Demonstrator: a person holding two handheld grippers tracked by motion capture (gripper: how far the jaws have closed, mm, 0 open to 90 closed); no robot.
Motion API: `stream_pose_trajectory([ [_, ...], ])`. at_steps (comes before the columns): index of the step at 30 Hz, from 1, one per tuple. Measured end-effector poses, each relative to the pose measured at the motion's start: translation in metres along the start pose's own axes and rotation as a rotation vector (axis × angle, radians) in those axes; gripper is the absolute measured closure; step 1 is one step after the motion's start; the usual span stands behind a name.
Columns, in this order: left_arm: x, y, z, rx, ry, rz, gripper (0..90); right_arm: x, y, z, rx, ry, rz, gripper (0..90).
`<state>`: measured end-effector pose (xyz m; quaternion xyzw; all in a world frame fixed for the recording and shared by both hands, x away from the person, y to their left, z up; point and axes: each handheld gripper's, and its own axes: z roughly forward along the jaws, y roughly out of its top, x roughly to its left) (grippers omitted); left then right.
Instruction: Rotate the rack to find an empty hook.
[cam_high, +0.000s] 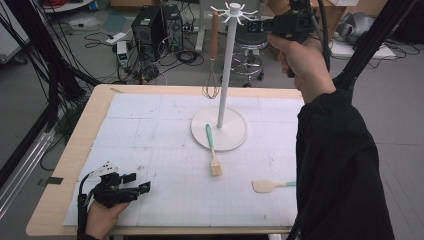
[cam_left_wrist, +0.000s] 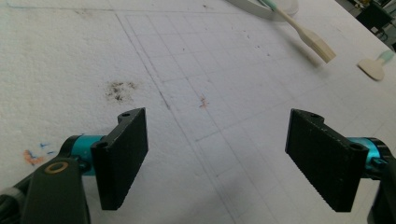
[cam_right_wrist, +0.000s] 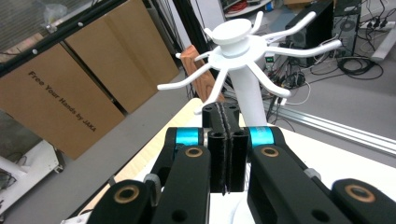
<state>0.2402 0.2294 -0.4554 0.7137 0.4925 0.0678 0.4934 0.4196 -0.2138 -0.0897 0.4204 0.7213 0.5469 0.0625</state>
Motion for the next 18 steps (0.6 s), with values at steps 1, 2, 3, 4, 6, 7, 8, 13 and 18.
stream_pose_trajectory([
  [1,0.0,0.0,0.0,0.0,0.0,0.001,21.8,0.002,0.001,0.001,0.002,0.0,-0.003,90.0],
  [2,0.0,0.0,0.0,0.001,-0.001,0.002,21.8,0.003,0.002,0.001,0.006,-0.002,-0.006,90.0],
  [3,0.0,0.0,0.0,0.001,0.0,0.002,21.8,0.005,0.002,0.002,0.009,-0.002,-0.007,90.0],
  [4,0.0,0.0,0.0,0.001,0.0,0.003,21.8,0.007,0.003,0.003,0.009,-0.004,-0.011,90.0],
  [6,0.0,0.0,0.0,0.002,0.0,0.005,21.8,0.011,0.003,0.007,0.017,-0.004,-0.017,90.0],
  [7,0.0,0.0,0.0,0.002,-0.001,0.005,21.8,0.013,0.003,0.009,0.019,-0.004,-0.02,90.0],
  [8,0.0,0.0,0.0,0.002,-0.001,0.005,21.8,0.015,0.003,0.012,0.021,-0.004,-0.028,90.0],
  [13,0.0,0.0,0.0,0.002,0.0,0.007,21.8,0.028,0.002,0.023,0.03,-0.015,-0.059,90.0],
  [18,0.0,0.0,0.0,0.003,0.003,0.009,21.8,0.031,0.001,0.025,0.023,-0.018,-0.066,90.0],
])
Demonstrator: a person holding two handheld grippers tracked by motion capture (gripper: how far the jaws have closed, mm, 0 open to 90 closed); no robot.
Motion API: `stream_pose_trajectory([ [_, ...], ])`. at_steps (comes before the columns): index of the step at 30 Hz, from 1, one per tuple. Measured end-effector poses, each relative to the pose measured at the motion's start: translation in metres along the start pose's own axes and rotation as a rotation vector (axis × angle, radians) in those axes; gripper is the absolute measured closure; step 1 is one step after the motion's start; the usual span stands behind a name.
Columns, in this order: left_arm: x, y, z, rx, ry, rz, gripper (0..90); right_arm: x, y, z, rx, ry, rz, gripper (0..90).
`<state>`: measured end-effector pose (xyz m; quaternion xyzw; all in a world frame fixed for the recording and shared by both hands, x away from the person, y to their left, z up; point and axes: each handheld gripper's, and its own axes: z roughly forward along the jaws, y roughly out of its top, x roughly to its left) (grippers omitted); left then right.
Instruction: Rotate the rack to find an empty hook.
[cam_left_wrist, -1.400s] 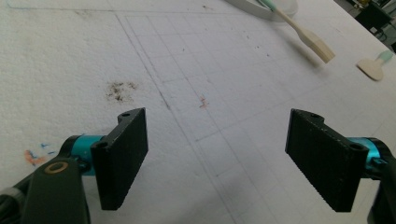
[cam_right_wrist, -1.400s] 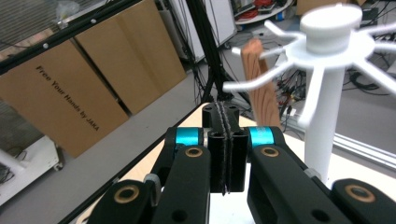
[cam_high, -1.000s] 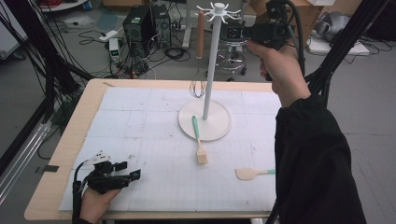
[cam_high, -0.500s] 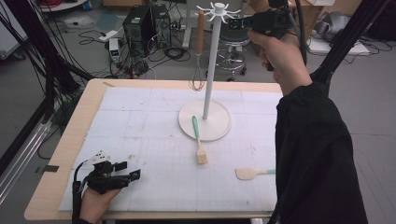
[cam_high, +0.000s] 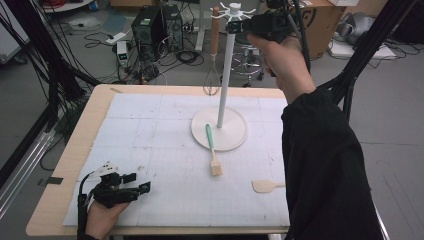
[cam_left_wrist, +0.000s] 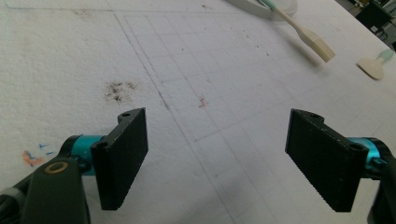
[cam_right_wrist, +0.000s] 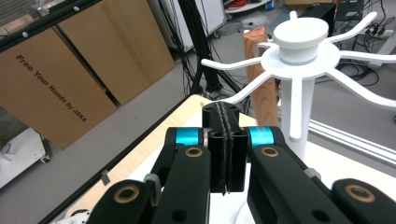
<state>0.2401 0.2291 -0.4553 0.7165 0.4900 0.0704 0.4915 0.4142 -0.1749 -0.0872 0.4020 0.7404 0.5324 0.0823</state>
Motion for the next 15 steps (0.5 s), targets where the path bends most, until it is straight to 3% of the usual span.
stream_pose_trajectory([
  [8,0.0,0.0,0.0,0.001,0.004,0.002,21.8,-0.003,-0.03,-0.015,-0.007,-0.026,-0.035,89.9],
  [15,-0.001,0.001,0.002,0.001,0.011,-0.001,21.8,-0.015,-0.072,-0.024,0.015,0.002,-0.015,89.6],
])
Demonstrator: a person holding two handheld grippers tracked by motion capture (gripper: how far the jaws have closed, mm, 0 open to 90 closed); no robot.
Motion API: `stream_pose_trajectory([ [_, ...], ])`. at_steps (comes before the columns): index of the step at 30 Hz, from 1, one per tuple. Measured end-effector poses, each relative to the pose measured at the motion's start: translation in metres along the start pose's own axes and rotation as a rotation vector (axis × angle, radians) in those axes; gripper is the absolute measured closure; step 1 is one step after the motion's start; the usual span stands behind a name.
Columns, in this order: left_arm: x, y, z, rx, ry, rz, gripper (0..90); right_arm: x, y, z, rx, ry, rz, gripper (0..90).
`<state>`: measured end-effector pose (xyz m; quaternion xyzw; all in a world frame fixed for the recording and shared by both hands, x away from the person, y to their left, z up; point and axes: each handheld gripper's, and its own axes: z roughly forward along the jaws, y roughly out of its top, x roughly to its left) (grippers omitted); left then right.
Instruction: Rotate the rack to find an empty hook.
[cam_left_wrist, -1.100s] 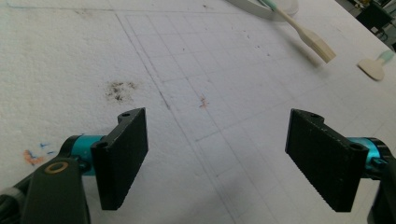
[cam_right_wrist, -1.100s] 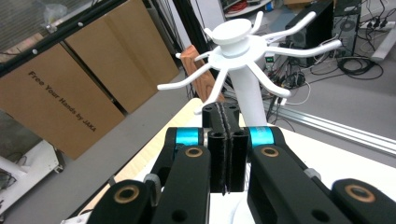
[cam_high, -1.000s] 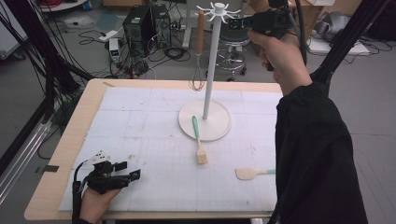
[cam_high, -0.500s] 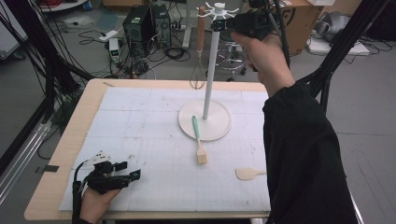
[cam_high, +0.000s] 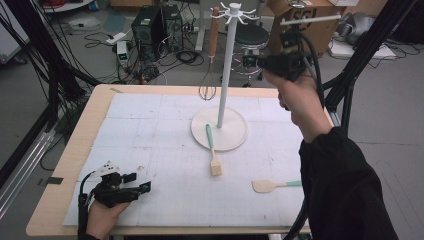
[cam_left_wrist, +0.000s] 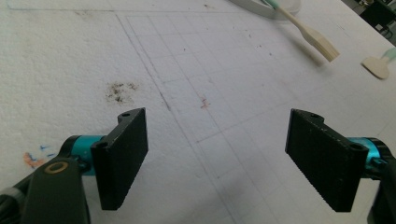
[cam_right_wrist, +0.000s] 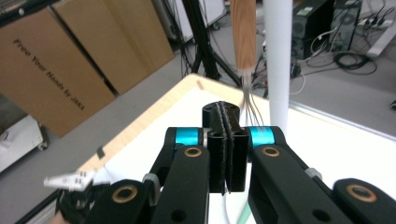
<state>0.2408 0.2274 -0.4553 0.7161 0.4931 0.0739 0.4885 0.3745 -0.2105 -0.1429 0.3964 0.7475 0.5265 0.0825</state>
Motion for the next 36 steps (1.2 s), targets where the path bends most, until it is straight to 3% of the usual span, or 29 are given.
stream_pose_trajectory([
  [5,0.0,0.0,0.0,0.001,0.0,0.001,21.8,-0.004,-0.036,-0.003,0.027,0.021,0.004,89.6],
  [17,0.0,0.0,0.0,0.005,0.003,0.005,21.8,-0.019,-0.099,-0.02,0.005,0.01,0.041,89.6],
  [20,0.0,0.0,0.0,0.001,0.005,0.004,21.8,-0.02,-0.119,-0.024,0.005,-0.001,0.029,89.6],
  [23,-0.001,0.0,0.0,-0.001,0.006,0.003,21.8,-0.022,-0.144,-0.025,0.025,-0.04,0.011,89.6],
  [30,0.0,0.0,0.0,0.002,0.007,0.003,21.8,-0.032,-0.197,-0.033,0.032,-0.069,0.06,89.6],
  [36,-0.001,0.0,0.0,0.0,0.009,0.003,21.8,-0.04,-0.227,-0.038,0.027,-0.078,0.094,89.7],
])
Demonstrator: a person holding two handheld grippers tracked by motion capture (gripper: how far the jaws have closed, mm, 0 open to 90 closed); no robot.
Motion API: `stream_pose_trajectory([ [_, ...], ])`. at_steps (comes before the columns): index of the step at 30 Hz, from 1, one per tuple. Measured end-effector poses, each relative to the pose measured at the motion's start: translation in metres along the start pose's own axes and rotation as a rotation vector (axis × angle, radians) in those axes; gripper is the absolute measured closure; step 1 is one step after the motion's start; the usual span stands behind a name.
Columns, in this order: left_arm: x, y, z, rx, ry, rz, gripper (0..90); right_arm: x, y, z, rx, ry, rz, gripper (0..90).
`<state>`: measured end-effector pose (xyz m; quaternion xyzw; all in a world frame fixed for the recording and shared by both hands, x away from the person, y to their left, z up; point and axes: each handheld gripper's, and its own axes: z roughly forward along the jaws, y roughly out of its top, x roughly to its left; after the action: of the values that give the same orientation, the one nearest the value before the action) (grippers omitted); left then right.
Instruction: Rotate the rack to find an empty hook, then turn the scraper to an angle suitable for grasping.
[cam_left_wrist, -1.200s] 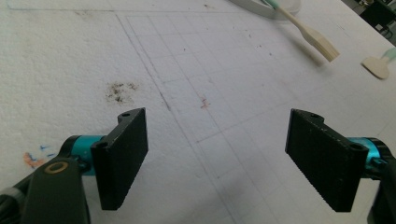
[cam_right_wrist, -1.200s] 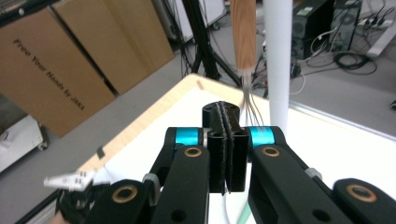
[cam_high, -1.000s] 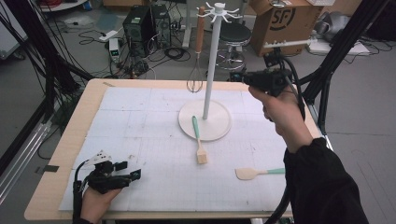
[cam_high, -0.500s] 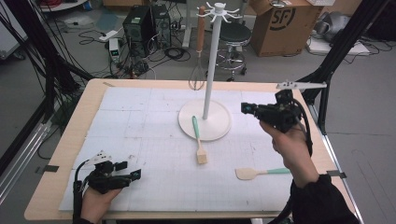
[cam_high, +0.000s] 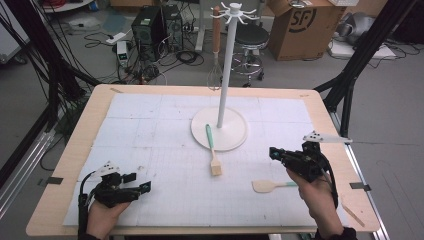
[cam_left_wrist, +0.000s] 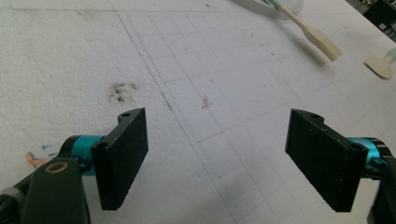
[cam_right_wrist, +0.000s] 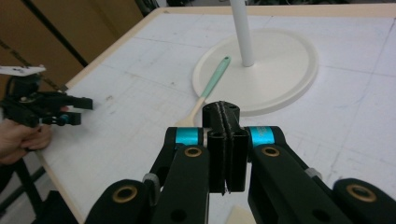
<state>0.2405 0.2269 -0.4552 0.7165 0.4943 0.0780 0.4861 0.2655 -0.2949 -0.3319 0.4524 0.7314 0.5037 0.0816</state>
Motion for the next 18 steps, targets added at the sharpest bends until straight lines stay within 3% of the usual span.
stream_pose_trajectory([
  [3,0.0,0.0,0.0,-0.001,0.0,-0.001,21.8,-0.004,-0.01,-0.002,-0.003,0.01,0.021,89.6],
  [6,0.0,0.0,0.0,0.001,-0.002,-0.001,21.9,-0.003,-0.016,-0.005,-0.008,-0.004,-0.001,89.7],
  [10,0.0,0.0,0.0,0.0,-0.002,0.0,21.9,-0.007,-0.023,-0.006,-0.016,0.006,0.024,89.6],
  [18,0.0,0.0,0.0,0.004,-0.004,-0.001,21.9,-0.013,-0.034,-0.012,-0.009,-0.031,0.027,89.6],
])
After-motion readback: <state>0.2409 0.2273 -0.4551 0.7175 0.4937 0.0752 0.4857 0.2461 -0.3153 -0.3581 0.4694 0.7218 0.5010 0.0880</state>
